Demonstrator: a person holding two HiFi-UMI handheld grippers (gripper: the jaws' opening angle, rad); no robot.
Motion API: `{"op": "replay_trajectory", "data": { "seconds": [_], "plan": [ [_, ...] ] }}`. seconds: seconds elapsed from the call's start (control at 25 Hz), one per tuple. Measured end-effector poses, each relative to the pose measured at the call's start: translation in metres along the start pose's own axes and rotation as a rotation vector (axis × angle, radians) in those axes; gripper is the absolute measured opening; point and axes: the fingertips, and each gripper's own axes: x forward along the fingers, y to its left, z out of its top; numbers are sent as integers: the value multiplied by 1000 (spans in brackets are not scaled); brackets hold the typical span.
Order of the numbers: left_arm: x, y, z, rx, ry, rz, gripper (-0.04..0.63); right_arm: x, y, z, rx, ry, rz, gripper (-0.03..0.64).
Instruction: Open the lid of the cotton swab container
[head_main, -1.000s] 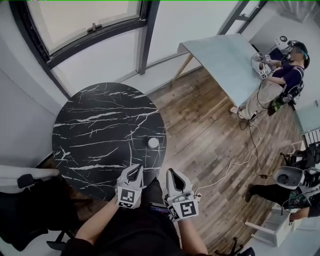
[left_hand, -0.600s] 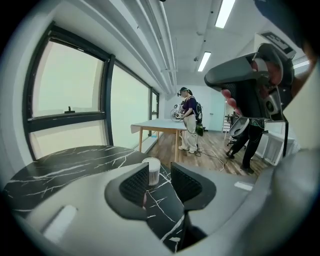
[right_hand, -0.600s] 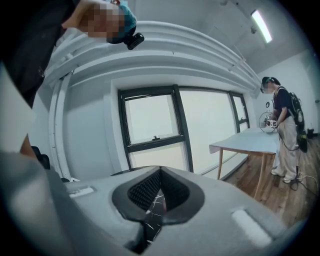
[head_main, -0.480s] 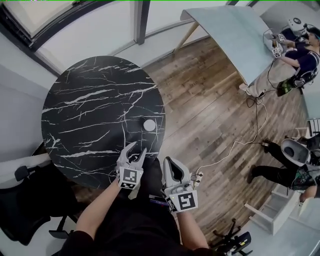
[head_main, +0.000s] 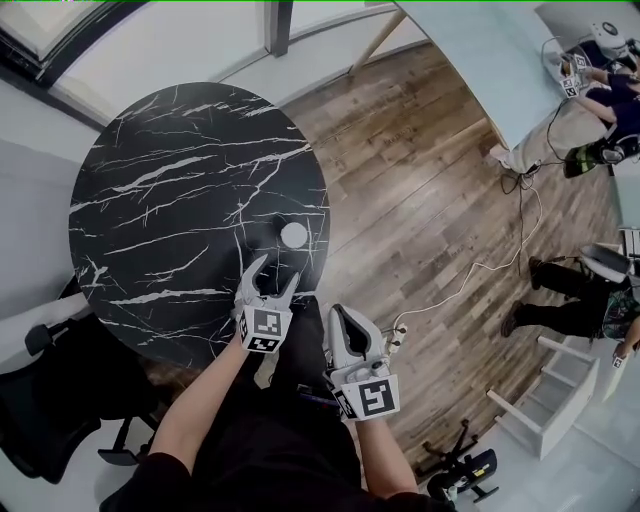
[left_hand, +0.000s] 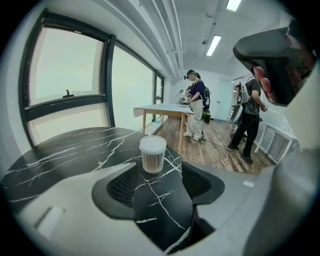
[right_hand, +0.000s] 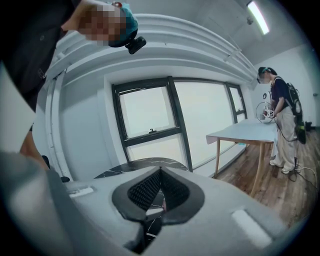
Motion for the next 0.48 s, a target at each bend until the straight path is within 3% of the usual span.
{"op": "replay_trajectory", "data": {
  "seconds": [0.48],
  "plan": [
    [41, 7, -13, -39, 102, 19, 335, 10, -19, -9, 22, 37, -8, 0]
  ]
}}
